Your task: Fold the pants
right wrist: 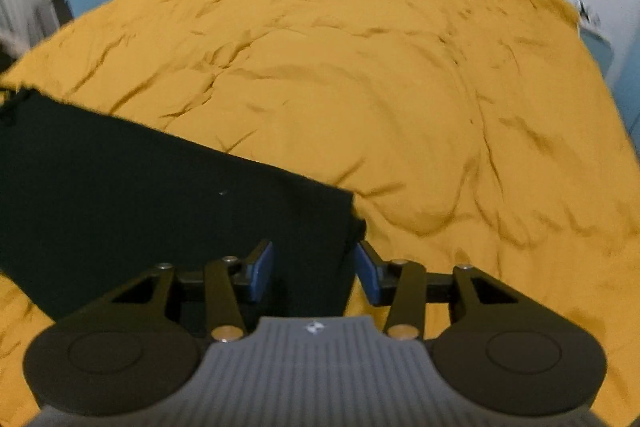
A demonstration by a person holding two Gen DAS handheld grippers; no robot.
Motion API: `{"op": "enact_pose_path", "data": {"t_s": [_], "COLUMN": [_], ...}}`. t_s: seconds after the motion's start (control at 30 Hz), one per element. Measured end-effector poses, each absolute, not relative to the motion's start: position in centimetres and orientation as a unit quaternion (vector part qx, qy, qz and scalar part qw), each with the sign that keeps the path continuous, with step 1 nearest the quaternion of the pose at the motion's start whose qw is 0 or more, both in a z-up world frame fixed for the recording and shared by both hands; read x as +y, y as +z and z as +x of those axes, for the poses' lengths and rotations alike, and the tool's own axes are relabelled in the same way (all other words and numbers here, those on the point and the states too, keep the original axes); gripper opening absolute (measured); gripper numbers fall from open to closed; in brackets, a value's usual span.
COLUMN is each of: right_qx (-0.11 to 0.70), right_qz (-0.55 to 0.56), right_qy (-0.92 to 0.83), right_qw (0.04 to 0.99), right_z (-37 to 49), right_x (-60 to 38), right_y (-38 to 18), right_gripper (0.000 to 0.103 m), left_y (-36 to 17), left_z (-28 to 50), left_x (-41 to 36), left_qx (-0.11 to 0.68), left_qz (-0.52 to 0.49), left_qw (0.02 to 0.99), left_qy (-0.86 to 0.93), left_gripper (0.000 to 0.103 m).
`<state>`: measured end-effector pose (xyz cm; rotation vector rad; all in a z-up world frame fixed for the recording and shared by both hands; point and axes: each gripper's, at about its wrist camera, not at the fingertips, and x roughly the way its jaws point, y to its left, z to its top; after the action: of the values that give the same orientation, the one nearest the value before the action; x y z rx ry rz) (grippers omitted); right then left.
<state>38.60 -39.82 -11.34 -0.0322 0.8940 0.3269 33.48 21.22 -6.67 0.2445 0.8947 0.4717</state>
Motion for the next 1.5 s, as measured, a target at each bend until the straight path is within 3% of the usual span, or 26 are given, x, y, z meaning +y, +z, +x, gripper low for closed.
{"op": "enact_pose_path", "data": {"t_s": [0.2, 0.33, 0.47, 0.53, 0.67, 0.83, 1.0, 1.07, 1.13, 1.23, 1.43, 1.5], "right_qx": [0.412, 0.445, 0.432, 0.415, 0.411, 0.434, 0.415, 0.408, 0.404, 0.396, 0.383, 0.374], "right_qz": [0.068, 0.132, 0.199, 0.221, 0.219, 0.248, 0.268, 0.263, 0.269, 0.322, 0.425, 0.442], "right_qy": [0.163, 0.174, 0.184, 0.184, 0.169, 0.133, 0.095, 0.078, 0.055, 0.031, 0.033, 0.028], "right_qw": [0.894, 0.869, 0.860, 0.863, 0.869, 0.856, 0.865, 0.870, 0.873, 0.859, 0.819, 0.815], "right_z": [42.6, 45.6, 45.8, 44.9, 43.3, 43.6, 40.5, 37.4, 33.6, 28.6, 24.9, 24.9], "right_x": [-40.9, -41.9, -43.4, -44.0, -44.7, -45.0, -46.1, -46.3, -46.3, -46.8, -46.5, -46.5], "right_y": [-12.7, -15.3, -16.0, -15.2, -13.1, -15.4, -14.4, -13.2, -12.2, -12.6, -16.2, -16.9], "right_gripper": [0.041, 0.041, 0.002, 0.000, 0.000, 0.002, 0.022, 0.041, 0.043, 0.056, 0.054, 0.034], "left_y": [-6.9, -6.4, -6.0, -5.9, -5.7, -5.2, -4.1, -3.9, -3.9, -4.3, -4.3, -4.0], "left_z": [32.4, 31.8, 31.2, 31.1, 30.5, 29.9, 27.8, 26.9, 26.2, 25.4, 24.1, 23.5], "left_x": [20.3, 19.6, 19.4, 19.3, 18.9, 17.9, 16.8, 16.6, 16.5, 16.4, 15.9, 15.3], "left_qx": [0.438, 0.437, 0.437, 0.438, 0.435, 0.435, 0.424, 0.421, 0.421, 0.423, 0.423, 0.418], "left_qz": [0.088, 0.082, 0.078, 0.078, 0.075, 0.071, 0.067, 0.060, 0.049, 0.030, -0.036, -0.043], "left_qw": [0.867, 0.869, 0.870, 0.869, 0.871, 0.873, 0.883, 0.884, 0.885, 0.884, 0.886, 0.889], "left_qy": [0.219, 0.216, 0.215, 0.217, 0.217, 0.210, 0.192, 0.192, 0.194, 0.195, 0.187, 0.185], "left_gripper": [0.042, 0.042, 0.042, 0.042, 0.042, 0.042, 0.042, 0.042, 0.042, 0.042, 0.042, 0.042]}}
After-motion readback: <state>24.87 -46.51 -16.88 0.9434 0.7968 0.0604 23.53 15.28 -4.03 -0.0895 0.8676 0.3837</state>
